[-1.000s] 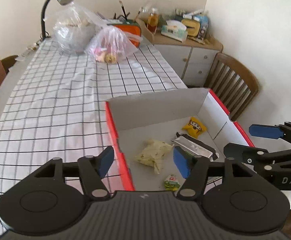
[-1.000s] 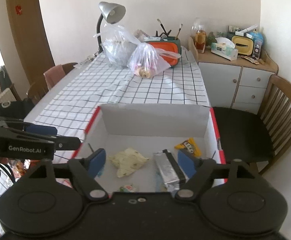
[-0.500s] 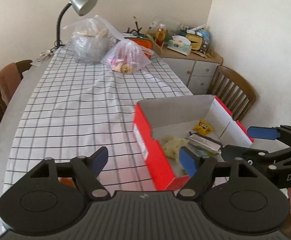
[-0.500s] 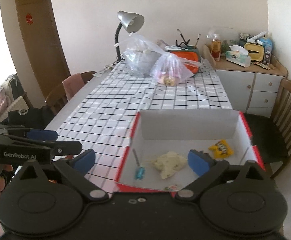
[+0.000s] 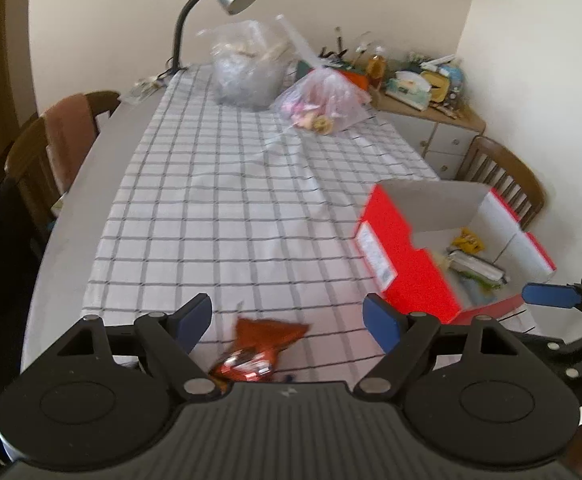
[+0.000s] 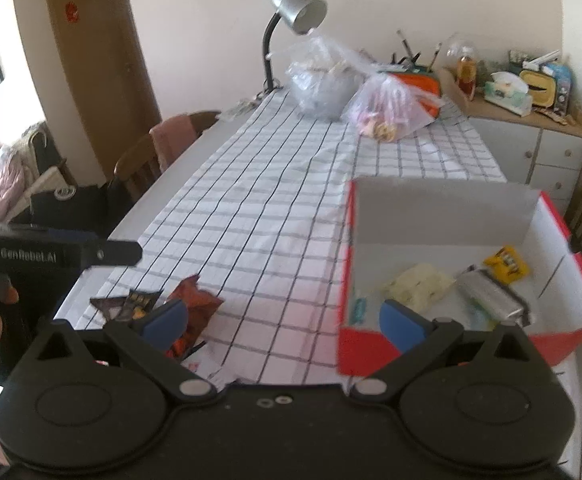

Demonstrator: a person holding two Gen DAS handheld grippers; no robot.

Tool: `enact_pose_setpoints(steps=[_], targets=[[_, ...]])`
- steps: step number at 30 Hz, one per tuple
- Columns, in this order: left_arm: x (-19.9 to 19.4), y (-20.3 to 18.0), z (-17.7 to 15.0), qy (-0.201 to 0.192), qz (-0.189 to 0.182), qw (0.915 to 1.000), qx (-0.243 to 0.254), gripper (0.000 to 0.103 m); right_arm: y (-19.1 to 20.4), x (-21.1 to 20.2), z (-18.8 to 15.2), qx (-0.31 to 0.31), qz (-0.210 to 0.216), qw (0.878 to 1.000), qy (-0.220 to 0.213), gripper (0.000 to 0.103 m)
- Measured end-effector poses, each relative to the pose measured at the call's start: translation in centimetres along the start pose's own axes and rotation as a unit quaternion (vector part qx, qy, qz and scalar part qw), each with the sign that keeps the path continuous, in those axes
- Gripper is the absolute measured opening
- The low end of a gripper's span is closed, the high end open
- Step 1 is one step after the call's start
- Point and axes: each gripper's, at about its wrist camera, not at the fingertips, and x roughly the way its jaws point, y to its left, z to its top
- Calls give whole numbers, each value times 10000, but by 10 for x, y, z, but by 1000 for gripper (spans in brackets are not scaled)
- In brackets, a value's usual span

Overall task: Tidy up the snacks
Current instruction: 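Move both tools back to the snack pile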

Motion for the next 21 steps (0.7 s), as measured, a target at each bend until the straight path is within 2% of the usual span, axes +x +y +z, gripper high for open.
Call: enact_pose_setpoints(steps=[8, 21], targets=[[5, 62, -14, 264, 327, 9990, -146, 83, 33, 32, -18, -233, 46, 9986, 482, 102], [39, 127, -43, 904, 708, 9927, -365, 83, 69, 80, -40, -789, 166, 9908, 1090, 101]])
